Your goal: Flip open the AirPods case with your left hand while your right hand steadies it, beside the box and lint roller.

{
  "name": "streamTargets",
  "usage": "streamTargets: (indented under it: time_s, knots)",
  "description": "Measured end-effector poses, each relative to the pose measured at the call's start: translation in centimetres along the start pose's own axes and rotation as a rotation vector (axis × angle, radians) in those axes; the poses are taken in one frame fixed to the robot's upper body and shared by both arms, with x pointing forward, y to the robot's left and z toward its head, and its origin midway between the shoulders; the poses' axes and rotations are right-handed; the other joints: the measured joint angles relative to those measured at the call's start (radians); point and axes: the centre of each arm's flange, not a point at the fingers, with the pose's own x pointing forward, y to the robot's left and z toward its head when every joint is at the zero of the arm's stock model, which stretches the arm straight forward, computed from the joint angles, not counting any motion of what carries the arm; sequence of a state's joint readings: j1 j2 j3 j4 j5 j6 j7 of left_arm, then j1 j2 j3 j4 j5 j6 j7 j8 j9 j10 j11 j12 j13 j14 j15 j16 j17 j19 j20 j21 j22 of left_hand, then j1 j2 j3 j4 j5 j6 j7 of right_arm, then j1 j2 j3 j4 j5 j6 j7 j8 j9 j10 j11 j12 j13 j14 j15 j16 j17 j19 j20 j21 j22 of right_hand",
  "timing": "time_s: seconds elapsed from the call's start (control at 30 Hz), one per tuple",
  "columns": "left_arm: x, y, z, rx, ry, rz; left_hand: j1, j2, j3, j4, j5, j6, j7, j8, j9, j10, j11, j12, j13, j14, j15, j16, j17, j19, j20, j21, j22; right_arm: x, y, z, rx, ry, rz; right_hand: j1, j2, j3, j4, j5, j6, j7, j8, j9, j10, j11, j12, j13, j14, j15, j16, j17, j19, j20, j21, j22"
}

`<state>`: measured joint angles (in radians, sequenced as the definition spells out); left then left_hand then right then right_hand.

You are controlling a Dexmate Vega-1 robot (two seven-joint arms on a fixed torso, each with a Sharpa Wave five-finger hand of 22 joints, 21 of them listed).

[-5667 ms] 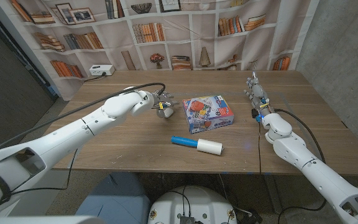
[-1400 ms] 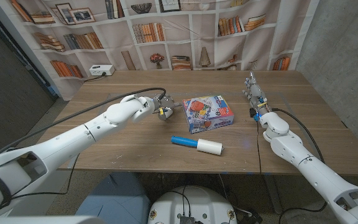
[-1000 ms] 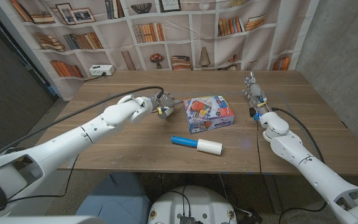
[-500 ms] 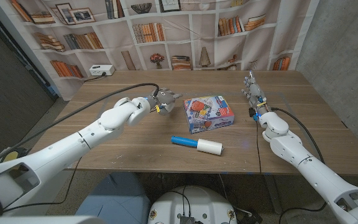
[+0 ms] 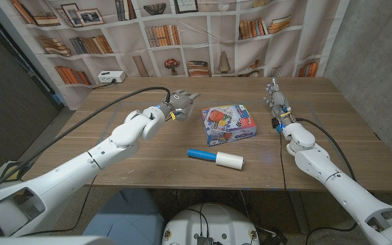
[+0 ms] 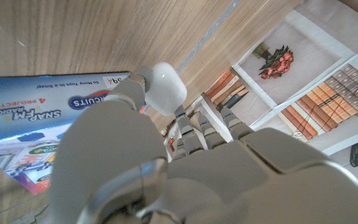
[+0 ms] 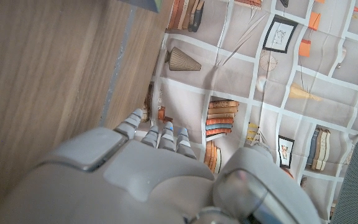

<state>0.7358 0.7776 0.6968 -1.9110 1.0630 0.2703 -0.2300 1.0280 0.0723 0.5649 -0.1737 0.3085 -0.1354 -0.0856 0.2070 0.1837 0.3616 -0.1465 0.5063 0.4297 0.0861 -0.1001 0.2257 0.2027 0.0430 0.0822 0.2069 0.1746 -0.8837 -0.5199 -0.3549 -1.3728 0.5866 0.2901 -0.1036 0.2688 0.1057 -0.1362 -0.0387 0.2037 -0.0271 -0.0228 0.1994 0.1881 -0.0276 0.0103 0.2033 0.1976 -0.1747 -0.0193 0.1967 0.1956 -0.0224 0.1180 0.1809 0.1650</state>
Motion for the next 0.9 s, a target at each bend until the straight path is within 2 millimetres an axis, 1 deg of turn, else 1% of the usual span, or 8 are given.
streamTargets:
  time_s: [0.17,0.23,0.27,0.37,0.53,0.6,0.83,0.9]
  knots:
    - [-0.2,0.4,-0.1,-0.051,0.042,0.044,0.000,0.000,0.000,0.000,0.000,0.001,0.002,0.000,0.000,0.000,0.000,0.008,0.000,0.004,0.004,0.000,0.000,0.000,0.000,0.000,0.000,-0.1,0.3,0.3,0.004,-0.019,0.012,0.000,0.000,0.000,0.000,0.000,0.000,0.000,0.000,0.000,0.000,0.000,0.000,0.000,0.000,0.000,0.000,0.000,0.000,0.000,0.000,0.000]
    - [-0.3,0.4,0.3,-0.061,0.037,0.045,0.000,0.000,0.000,0.000,0.000,0.001,0.002,0.000,0.000,0.000,0.000,0.011,0.000,0.004,0.004,0.000,0.000,0.000,0.000,0.000,0.000,-0.1,0.4,0.5,0.002,-0.026,0.016,0.000,0.000,0.000,0.000,0.000,0.000,0.000,0.000,0.000,0.000,0.000,0.000,0.000,0.000,0.000,0.000,0.000,0.000,0.000,0.000,0.000]
    - [-0.3,0.5,-0.1,-0.073,0.060,0.058,0.000,0.000,0.000,0.000,0.000,0.002,0.002,0.000,0.000,0.000,0.000,0.011,0.000,0.004,0.004,0.000,0.000,0.000,0.000,0.000,0.000,-0.1,0.5,0.6,0.003,-0.030,0.018,0.000,0.000,0.000,0.000,0.000,0.000,0.000,0.000,0.000,0.000,0.000,0.000,0.000,0.000,0.000,0.000,0.000,0.000,0.000,0.000,0.000]
    - [-0.4,0.5,0.0,-0.094,0.078,0.073,0.001,-0.002,0.000,0.000,0.000,0.007,-0.004,0.000,0.000,0.000,0.000,0.011,0.000,0.004,0.004,0.000,0.004,0.000,0.000,0.000,0.000,0.0,0.7,0.9,0.002,-0.042,0.026,0.000,0.000,0.000,0.000,0.000,0.000,0.000,0.000,0.000,0.000,0.000,0.000,0.000,0.000,0.000,0.000,0.000,0.000,0.000,0.000,0.000]
    - [-0.7,0.6,0.2,-0.134,0.118,0.108,0.003,-0.003,-0.004,0.004,0.000,0.022,0.003,0.000,0.000,0.000,0.000,0.012,0.000,0.016,-0.002,0.000,0.005,0.007,0.007,0.000,0.000,0.0,0.9,1.2,0.002,-0.054,0.036,0.000,0.000,0.000,0.000,0.000,0.000,0.000,0.000,0.000,0.000,0.000,0.000,0.000,0.000,0.000,0.000,0.000,0.000,0.000,0.004,0.000]
    - [-0.8,0.6,0.2,-0.149,0.130,0.121,0.003,-0.003,-0.004,0.004,-0.001,0.027,0.002,0.000,0.000,0.013,0.013,0.012,0.000,0.020,-0.005,0.000,0.005,0.007,0.007,0.000,0.000,0.0,0.9,1.2,0.002,-0.057,0.038,0.000,0.000,0.000,0.000,0.000,0.000,0.000,0.000,0.000,0.000,0.000,0.000,0.000,0.000,0.000,0.000,0.000,0.000,0.000,0.004,0.000]
    - [-1.2,0.7,0.6,-0.207,0.169,0.166,0.004,-0.005,-0.007,0.002,-0.004,0.037,0.002,0.000,0.000,0.013,0.013,0.017,0.000,0.025,0.000,0.000,0.005,0.013,0.012,0.000,0.000,-0.1,1.1,1.5,0.003,-0.069,0.048,0.000,0.000,0.000,0.000,0.000,0.000,0.000,0.000,0.000,0.000,0.000,0.000,0.000,0.000,0.000,0.000,0.000,0.000,0.000,0.004,0.000]
    - [-1.2,0.6,0.9,-0.222,0.170,0.170,0.004,-0.005,-0.007,0.002,-0.004,0.037,0.002,0.000,0.000,0.020,0.020,0.017,0.000,0.025,0.000,0.000,0.005,0.012,0.012,0.000,0.000,-0.1,1.2,1.5,0.003,-0.072,0.051,0.000,0.000,0.000,0.000,0.000,0.000,0.000,0.000,0.000,0.000,0.000,0.000,0.000,0.000,0.000,0.000,0.000,0.000,0.000,0.004,0.000]
